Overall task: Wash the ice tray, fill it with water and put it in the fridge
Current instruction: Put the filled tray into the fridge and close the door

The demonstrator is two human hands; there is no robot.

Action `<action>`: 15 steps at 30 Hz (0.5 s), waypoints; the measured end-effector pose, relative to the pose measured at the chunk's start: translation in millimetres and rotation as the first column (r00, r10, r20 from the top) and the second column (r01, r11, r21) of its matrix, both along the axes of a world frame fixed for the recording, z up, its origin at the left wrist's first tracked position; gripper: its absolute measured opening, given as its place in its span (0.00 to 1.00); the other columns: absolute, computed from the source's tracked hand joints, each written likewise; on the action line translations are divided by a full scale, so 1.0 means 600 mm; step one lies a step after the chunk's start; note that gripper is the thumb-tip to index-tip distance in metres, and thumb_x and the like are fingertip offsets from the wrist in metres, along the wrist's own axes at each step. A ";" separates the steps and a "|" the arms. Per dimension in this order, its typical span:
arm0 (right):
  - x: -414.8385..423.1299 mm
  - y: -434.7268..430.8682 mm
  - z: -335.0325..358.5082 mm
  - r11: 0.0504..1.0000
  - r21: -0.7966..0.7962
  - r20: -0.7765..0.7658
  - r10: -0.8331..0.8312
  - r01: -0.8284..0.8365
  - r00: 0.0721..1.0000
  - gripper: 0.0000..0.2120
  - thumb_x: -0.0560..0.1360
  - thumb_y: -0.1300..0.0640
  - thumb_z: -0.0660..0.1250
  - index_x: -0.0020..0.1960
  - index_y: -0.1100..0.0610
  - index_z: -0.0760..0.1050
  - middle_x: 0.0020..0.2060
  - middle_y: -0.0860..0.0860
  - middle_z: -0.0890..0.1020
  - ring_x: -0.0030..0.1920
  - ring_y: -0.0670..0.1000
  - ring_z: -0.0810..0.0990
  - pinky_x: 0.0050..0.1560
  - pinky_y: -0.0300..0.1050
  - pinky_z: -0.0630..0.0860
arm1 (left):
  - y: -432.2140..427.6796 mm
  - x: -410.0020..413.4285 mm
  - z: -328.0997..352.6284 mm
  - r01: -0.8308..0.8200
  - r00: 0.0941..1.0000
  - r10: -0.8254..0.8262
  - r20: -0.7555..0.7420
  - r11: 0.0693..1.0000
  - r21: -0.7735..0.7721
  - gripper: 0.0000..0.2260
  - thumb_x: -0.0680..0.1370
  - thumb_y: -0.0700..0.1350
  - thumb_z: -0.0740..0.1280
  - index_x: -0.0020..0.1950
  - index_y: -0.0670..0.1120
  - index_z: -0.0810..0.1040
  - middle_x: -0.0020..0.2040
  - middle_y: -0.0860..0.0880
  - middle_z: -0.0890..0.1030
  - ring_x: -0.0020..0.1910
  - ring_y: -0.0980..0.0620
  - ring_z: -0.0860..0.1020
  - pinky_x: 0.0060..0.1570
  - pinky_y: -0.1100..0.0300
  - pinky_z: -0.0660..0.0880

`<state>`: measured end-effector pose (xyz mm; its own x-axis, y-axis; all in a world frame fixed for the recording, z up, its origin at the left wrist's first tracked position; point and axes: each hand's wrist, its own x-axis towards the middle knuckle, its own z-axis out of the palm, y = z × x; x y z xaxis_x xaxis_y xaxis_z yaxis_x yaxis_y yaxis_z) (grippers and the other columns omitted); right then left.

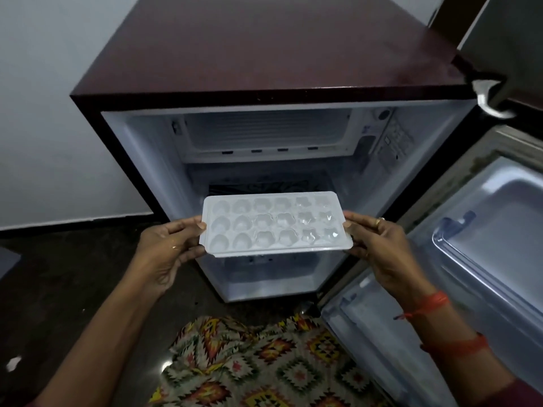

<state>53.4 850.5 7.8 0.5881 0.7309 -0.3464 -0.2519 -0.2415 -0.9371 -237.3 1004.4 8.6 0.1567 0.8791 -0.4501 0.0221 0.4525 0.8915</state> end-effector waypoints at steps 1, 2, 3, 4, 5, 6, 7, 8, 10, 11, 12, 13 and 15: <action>0.005 0.010 -0.001 1.000 0.007 0.002 0.002 -0.002 1.000 0.09 0.78 0.66 0.69 0.57 0.61 0.82 0.43 0.53 0.88 0.41 0.47 0.87 0.36 0.38 0.81 | 0.007 0.003 -0.002 -0.011 1.000 0.011 -0.001 1.000 0.005 0.06 0.75 0.35 0.72 0.52 0.39 0.83 0.49 0.41 0.85 0.44 0.47 0.81 0.42 0.58 0.83; 0.010 0.019 -0.003 1.000 0.014 0.004 0.005 -0.005 1.000 0.09 0.78 0.66 0.69 0.57 0.61 0.82 0.44 0.53 0.88 0.42 0.48 0.87 0.36 0.38 0.81 | 0.012 0.006 -0.003 -0.020 1.000 0.020 0.001 1.000 0.009 0.06 0.75 0.34 0.72 0.52 0.39 0.83 0.49 0.41 0.85 0.44 0.47 0.81 0.43 0.58 0.83; 0.014 0.026 -0.004 1.000 0.021 0.004 0.008 -0.008 1.000 0.09 0.78 0.66 0.69 0.57 0.61 0.82 0.45 0.54 0.88 0.43 0.49 0.88 0.37 0.39 0.82 | 0.016 0.008 -0.004 -0.025 1.000 0.025 0.001 1.000 0.013 0.07 0.75 0.34 0.72 0.52 0.39 0.83 0.49 0.41 0.85 0.44 0.48 0.81 0.42 0.59 0.83; 0.019 0.035 -0.006 1.000 0.028 0.006 0.013 -0.014 1.000 0.09 0.78 0.66 0.69 0.57 0.61 0.82 0.45 0.54 0.88 0.43 0.49 0.88 0.37 0.39 0.82 | 0.021 0.011 -0.007 -0.030 1.000 0.030 0.003 0.999 0.019 0.07 0.75 0.34 0.72 0.52 0.39 0.83 0.48 0.41 0.85 0.43 0.48 0.81 0.41 0.60 0.83; 0.023 0.044 -0.007 0.999 0.034 0.005 0.018 -0.018 1.000 0.09 0.78 0.66 0.69 0.58 0.61 0.82 0.45 0.54 0.88 0.43 0.49 0.88 0.37 0.39 0.82 | 0.026 0.015 -0.008 -0.035 0.999 0.035 0.006 0.999 0.027 0.07 0.75 0.34 0.72 0.53 0.40 0.84 0.48 0.42 0.85 0.43 0.49 0.81 0.41 0.62 0.83; 0.028 0.052 -0.008 0.999 0.042 0.003 0.021 -0.022 1.000 0.09 0.78 0.66 0.69 0.57 0.61 0.82 0.44 0.53 0.88 0.42 0.49 0.88 0.37 0.39 0.82 | 0.030 0.019 -0.010 -0.042 0.999 0.042 0.010 0.999 0.034 0.08 0.75 0.34 0.72 0.53 0.40 0.84 0.47 0.43 0.86 0.42 0.50 0.82 0.41 0.62 0.83; 0.031 0.060 -0.008 0.998 0.052 -0.001 0.022 -0.022 1.000 0.08 0.78 0.66 0.69 0.57 0.61 0.82 0.42 0.52 0.88 0.41 0.48 0.88 0.36 0.38 0.81 | 0.033 0.023 -0.012 -0.051 0.999 0.050 0.017 0.998 0.042 0.08 0.75 0.34 0.71 0.53 0.40 0.84 0.45 0.44 0.86 0.41 0.51 0.82 0.41 0.63 0.83; 0.035 0.067 -0.010 0.998 0.063 -0.005 0.022 -0.021 1.000 0.08 0.78 0.66 0.69 0.56 0.61 0.82 0.41 0.52 0.88 0.40 0.47 0.87 0.35 0.38 0.81 | 0.037 0.026 -0.013 -0.059 0.998 0.058 0.027 0.997 0.049 0.08 0.75 0.34 0.71 0.53 0.40 0.84 0.44 0.45 0.87 0.39 0.53 0.83 0.41 0.63 0.83; 0.044 0.081 -0.012 0.996 0.082 -0.010 0.032 -0.031 0.999 0.08 0.79 0.66 0.68 0.56 0.61 0.82 0.41 0.52 0.88 0.40 0.47 0.87 0.35 0.37 0.81 | 0.044 0.035 -0.016 -0.074 0.996 0.071 0.052 0.995 0.067 0.08 0.75 0.34 0.71 0.53 0.40 0.84 0.43 0.46 0.87 0.38 0.53 0.83 0.43 0.62 0.83; 0.050 0.088 -0.013 0.996 0.087 -0.008 0.035 -0.034 0.999 0.08 0.78 0.66 0.68 0.56 0.61 0.82 0.42 0.52 0.88 0.40 0.47 0.87 0.36 0.38 0.82 | 0.049 0.040 -0.017 -0.078 0.995 0.074 0.062 0.994 0.076 0.08 0.75 0.34 0.71 0.53 0.40 0.84 0.44 0.45 0.87 0.40 0.52 0.83 0.43 0.62 0.83; 0.057 0.095 -0.015 0.995 0.093 -0.004 0.037 -0.037 0.999 0.09 0.78 0.66 0.68 0.57 0.61 0.82 0.44 0.53 0.88 0.41 0.47 0.87 0.36 0.38 0.82 | 0.053 0.045 -0.017 -0.083 0.994 0.077 0.074 0.993 0.084 0.08 0.75 0.34 0.71 0.53 0.40 0.84 0.45 0.45 0.87 0.40 0.52 0.83 0.42 0.62 0.83; 0.062 0.101 -0.016 0.995 0.095 -0.003 0.036 -0.036 0.999 0.09 0.78 0.66 0.68 0.58 0.61 0.82 0.46 0.55 0.88 0.41 0.47 0.87 0.37 0.39 0.82 | 0.056 0.050 -0.017 -0.088 0.993 0.081 0.084 0.992 0.091 0.08 0.75 0.33 0.70 0.53 0.40 0.84 0.45 0.45 0.87 0.39 0.52 0.83 0.40 0.63 0.83; 0.073 0.113 -0.020 0.995 0.101 -0.011 0.027 -0.026 1.000 0.10 0.78 0.66 0.68 0.58 0.62 0.81 0.47 0.55 0.87 0.40 0.46 0.87 0.36 0.38 0.82 | 0.062 0.062 -0.015 -0.103 0.991 0.093 0.098 0.989 0.106 0.08 0.75 0.32 0.70 0.52 0.40 0.83 0.43 0.46 0.87 0.36 0.55 0.84 0.37 0.64 0.81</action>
<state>97.1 918.2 -4.1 0.5644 0.7774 -0.2777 -0.2585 -0.1530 -0.9538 -200.4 1041.5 -0.5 0.1041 0.9357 -0.3371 -0.1023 0.3472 0.9322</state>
